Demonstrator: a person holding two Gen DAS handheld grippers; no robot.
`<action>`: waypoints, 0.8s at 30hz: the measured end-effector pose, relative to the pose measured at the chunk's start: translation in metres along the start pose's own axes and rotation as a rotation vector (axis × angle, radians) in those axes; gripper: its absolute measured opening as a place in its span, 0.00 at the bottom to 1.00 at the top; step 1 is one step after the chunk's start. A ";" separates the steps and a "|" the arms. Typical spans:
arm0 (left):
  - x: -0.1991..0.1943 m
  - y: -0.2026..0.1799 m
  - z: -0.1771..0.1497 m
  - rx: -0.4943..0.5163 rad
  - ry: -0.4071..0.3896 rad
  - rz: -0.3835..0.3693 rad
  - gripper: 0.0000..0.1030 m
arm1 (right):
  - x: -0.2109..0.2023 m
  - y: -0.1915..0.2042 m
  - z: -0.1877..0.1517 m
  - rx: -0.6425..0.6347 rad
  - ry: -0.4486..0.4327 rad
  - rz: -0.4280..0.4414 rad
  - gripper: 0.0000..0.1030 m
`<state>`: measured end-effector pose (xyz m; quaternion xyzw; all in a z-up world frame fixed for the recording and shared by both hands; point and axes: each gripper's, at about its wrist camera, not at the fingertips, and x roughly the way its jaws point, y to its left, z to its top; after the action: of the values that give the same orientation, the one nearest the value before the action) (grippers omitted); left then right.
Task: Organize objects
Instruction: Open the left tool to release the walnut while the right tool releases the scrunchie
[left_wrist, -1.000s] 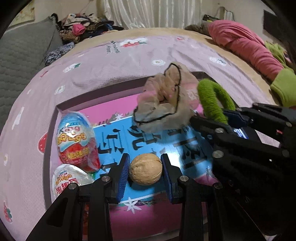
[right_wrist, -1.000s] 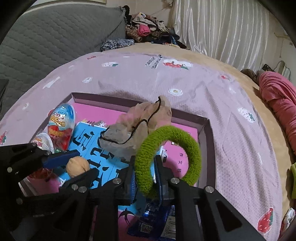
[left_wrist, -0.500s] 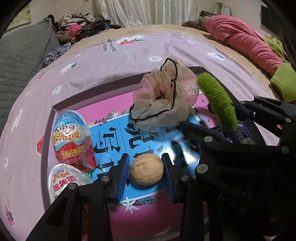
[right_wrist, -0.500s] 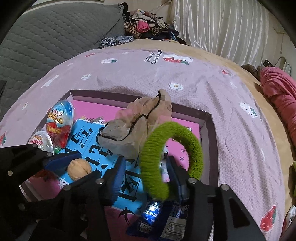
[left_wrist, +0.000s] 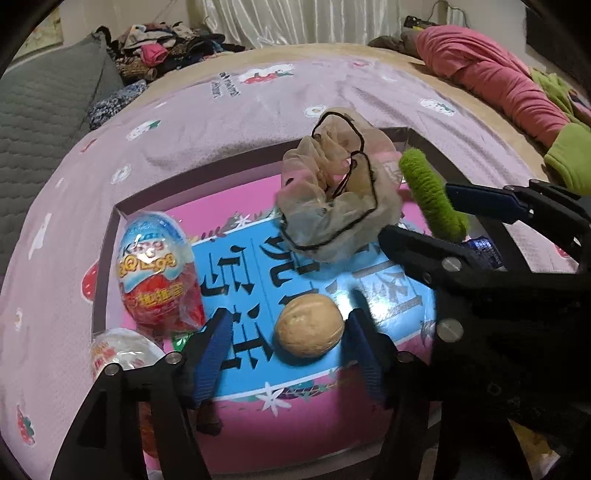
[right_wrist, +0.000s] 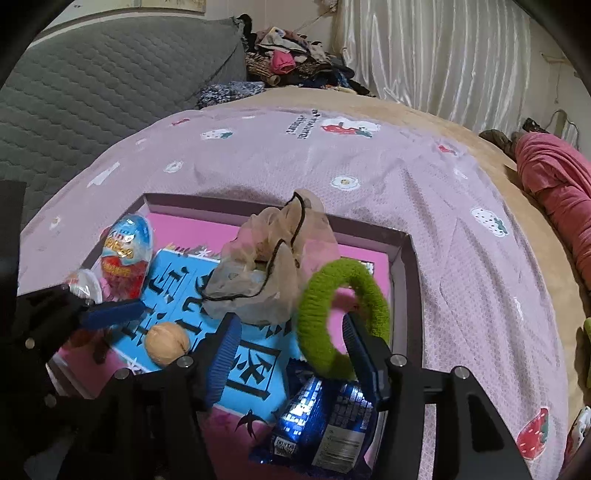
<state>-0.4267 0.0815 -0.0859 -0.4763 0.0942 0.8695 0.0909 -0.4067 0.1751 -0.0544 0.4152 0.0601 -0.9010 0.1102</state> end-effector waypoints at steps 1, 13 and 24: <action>0.000 0.001 -0.001 0.001 0.005 0.002 0.68 | 0.000 0.001 -0.001 -0.008 0.004 0.000 0.56; -0.017 0.018 -0.002 -0.034 0.005 -0.022 0.78 | -0.024 -0.002 0.001 -0.004 -0.045 -0.007 0.64; -0.036 0.028 0.000 -0.063 -0.045 0.016 0.82 | -0.043 0.003 0.004 -0.009 -0.087 -0.010 0.73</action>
<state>-0.4142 0.0524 -0.0533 -0.4584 0.0684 0.8833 0.0711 -0.3818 0.1780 -0.0188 0.3750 0.0614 -0.9184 0.1102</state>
